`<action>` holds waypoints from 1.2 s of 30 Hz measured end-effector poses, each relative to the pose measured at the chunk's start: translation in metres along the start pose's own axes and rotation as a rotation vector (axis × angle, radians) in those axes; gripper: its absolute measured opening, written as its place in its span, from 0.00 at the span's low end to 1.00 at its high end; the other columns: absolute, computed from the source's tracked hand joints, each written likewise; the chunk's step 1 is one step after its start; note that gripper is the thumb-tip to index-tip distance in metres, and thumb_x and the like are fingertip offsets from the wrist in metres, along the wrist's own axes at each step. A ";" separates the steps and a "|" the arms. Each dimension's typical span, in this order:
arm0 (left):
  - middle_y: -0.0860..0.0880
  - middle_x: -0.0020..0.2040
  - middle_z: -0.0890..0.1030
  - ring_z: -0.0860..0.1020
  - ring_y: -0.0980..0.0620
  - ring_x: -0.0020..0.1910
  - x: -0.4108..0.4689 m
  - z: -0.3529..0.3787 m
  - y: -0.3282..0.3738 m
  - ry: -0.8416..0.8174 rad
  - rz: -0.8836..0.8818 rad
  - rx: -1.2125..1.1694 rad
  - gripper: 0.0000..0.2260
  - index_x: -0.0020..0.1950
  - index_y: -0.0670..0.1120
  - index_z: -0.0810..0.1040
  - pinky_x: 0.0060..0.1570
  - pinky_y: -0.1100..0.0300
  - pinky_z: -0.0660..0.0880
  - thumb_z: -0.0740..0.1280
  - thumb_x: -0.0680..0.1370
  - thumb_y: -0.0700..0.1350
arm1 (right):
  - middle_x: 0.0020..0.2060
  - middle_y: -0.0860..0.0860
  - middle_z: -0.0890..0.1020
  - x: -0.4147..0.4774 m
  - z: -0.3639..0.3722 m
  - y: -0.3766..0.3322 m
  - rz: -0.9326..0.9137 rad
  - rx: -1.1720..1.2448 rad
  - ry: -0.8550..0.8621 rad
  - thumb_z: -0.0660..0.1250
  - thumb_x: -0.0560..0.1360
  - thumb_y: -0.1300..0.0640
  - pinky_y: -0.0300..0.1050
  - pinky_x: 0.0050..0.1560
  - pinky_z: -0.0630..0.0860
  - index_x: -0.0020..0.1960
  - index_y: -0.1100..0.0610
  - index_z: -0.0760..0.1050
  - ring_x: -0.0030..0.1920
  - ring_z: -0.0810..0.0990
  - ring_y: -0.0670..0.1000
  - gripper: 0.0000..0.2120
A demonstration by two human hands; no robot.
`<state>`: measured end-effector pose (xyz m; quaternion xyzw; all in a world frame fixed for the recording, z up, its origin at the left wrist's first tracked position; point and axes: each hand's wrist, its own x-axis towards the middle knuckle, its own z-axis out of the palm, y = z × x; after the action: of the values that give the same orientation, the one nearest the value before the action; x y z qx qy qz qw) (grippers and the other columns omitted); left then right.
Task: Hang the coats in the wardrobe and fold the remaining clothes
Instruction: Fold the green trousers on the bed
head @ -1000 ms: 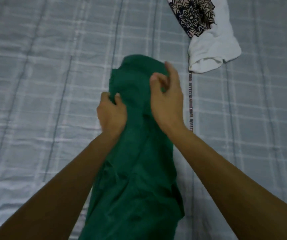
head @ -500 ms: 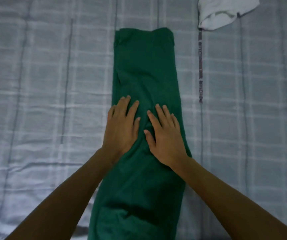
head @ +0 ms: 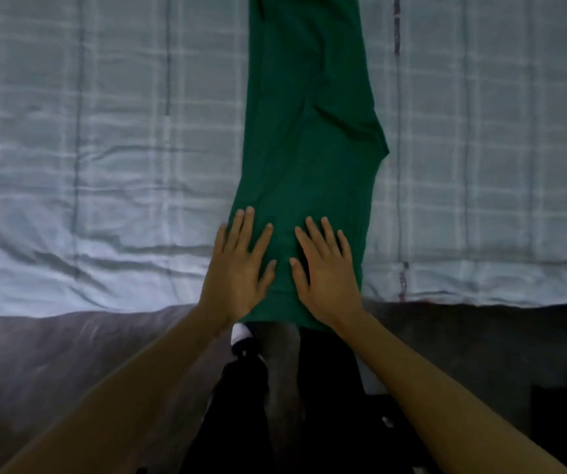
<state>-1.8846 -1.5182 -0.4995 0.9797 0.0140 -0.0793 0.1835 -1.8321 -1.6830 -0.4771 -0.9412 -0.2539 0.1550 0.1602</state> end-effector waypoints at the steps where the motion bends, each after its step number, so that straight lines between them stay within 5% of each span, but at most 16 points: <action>1: 0.36 0.75 0.58 0.55 0.40 0.75 -0.020 0.002 0.004 -0.022 0.034 0.008 0.26 0.73 0.43 0.65 0.72 0.42 0.52 0.56 0.78 0.54 | 0.72 0.58 0.66 -0.019 0.002 -0.005 -0.009 -0.014 -0.005 0.55 0.79 0.49 0.58 0.73 0.54 0.71 0.59 0.67 0.74 0.59 0.59 0.24; 5: 0.37 0.75 0.57 0.53 0.42 0.75 -0.070 0.016 0.010 -0.113 0.155 0.072 0.33 0.75 0.44 0.59 0.71 0.41 0.51 0.58 0.76 0.60 | 0.73 0.60 0.63 -0.068 0.010 -0.005 -0.073 -0.127 -0.047 0.61 0.75 0.47 0.59 0.73 0.50 0.73 0.58 0.64 0.74 0.56 0.60 0.29; 8: 0.37 0.76 0.54 0.50 0.42 0.75 -0.072 0.026 0.009 -0.130 0.167 0.118 0.41 0.77 0.44 0.53 0.71 0.42 0.48 0.68 0.70 0.57 | 0.75 0.61 0.57 -0.075 0.018 0.012 -0.128 -0.295 -0.120 0.71 0.67 0.44 0.58 0.73 0.46 0.76 0.56 0.54 0.75 0.52 0.61 0.44; 10: 0.36 0.75 0.55 0.51 0.41 0.75 -0.062 0.031 0.012 -0.094 0.174 0.144 0.39 0.77 0.45 0.55 0.71 0.42 0.48 0.66 0.70 0.55 | 0.75 0.61 0.55 -0.072 0.027 0.023 -0.133 -0.369 -0.131 0.75 0.63 0.46 0.58 0.73 0.46 0.77 0.55 0.50 0.75 0.50 0.61 0.51; 14: 0.36 0.75 0.56 0.55 0.37 0.74 -0.042 0.042 0.023 -0.069 0.132 0.245 0.33 0.77 0.47 0.54 0.70 0.39 0.49 0.54 0.74 0.56 | 0.75 0.59 0.58 -0.062 0.038 0.037 -0.075 -0.361 0.006 0.75 0.65 0.55 0.58 0.73 0.47 0.76 0.54 0.54 0.75 0.53 0.60 0.46; 23: 0.32 0.70 0.65 0.63 0.28 0.68 -0.036 0.019 0.044 -0.183 0.081 0.131 0.32 0.73 0.41 0.64 0.65 0.31 0.56 0.68 0.70 0.43 | 0.74 0.62 0.59 -0.067 0.024 0.036 -0.102 -0.294 -0.043 0.77 0.61 0.51 0.57 0.73 0.44 0.76 0.55 0.54 0.75 0.54 0.61 0.50; 27: 0.33 0.62 0.75 0.75 0.29 0.57 -0.041 -0.003 0.030 -0.132 0.185 0.011 0.27 0.67 0.37 0.72 0.55 0.33 0.71 0.60 0.68 0.42 | 0.74 0.62 0.59 -0.074 0.010 0.025 -0.119 -0.328 -0.002 0.77 0.63 0.47 0.60 0.72 0.43 0.76 0.53 0.51 0.75 0.52 0.60 0.51; 32: 0.41 0.51 0.82 0.81 0.41 0.44 -0.042 -0.035 0.039 0.024 0.217 -0.113 0.26 0.64 0.39 0.75 0.40 0.54 0.78 0.56 0.68 0.43 | 0.72 0.60 0.65 -0.068 -0.003 0.002 -0.147 -0.238 0.077 0.75 0.61 0.58 0.61 0.70 0.56 0.75 0.54 0.54 0.72 0.62 0.62 0.48; 36: 0.48 0.43 0.84 0.80 0.45 0.38 -0.043 -0.055 0.038 -0.007 0.130 -0.275 0.18 0.54 0.47 0.81 0.34 0.58 0.76 0.62 0.66 0.42 | 0.64 0.59 0.74 -0.061 -0.027 -0.004 -0.103 -0.031 0.046 0.72 0.61 0.64 0.55 0.54 0.74 0.74 0.58 0.58 0.55 0.77 0.62 0.45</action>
<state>-1.9163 -1.5336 -0.4285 0.9439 -0.0392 -0.0679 0.3208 -1.8736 -1.7180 -0.4388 -0.9326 -0.3006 0.1211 0.1590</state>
